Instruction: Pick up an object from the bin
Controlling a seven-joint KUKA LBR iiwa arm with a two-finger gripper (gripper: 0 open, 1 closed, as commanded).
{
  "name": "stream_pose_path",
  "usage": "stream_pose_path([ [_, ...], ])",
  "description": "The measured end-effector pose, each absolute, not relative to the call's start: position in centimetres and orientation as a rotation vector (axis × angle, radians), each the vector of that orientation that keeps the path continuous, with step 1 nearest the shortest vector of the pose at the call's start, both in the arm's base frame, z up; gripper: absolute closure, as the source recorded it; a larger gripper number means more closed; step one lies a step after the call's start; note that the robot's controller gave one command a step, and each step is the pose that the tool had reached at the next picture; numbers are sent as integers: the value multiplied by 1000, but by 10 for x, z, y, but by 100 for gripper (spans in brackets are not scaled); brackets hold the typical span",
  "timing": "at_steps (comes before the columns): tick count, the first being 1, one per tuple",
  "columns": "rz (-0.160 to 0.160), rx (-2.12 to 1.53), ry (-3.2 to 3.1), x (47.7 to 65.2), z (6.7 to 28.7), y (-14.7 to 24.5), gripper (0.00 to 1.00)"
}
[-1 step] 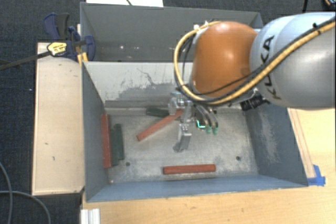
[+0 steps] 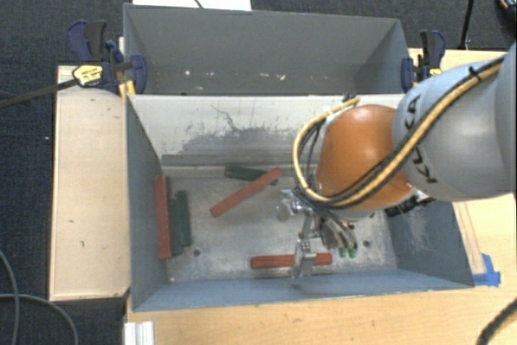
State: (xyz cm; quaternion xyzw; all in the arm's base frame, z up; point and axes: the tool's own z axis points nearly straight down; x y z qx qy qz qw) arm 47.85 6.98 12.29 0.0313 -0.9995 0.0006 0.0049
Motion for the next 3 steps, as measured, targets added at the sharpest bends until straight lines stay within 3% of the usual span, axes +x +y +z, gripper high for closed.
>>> stream_pose_path([
  [1, -2, 14, -3144, 482, 68, 54, 0],
  [2, -2, 11, -3143, 482, 70, 55, 100],
  [3, -2, -329, -3133, 485, 227, 37, 100],
])
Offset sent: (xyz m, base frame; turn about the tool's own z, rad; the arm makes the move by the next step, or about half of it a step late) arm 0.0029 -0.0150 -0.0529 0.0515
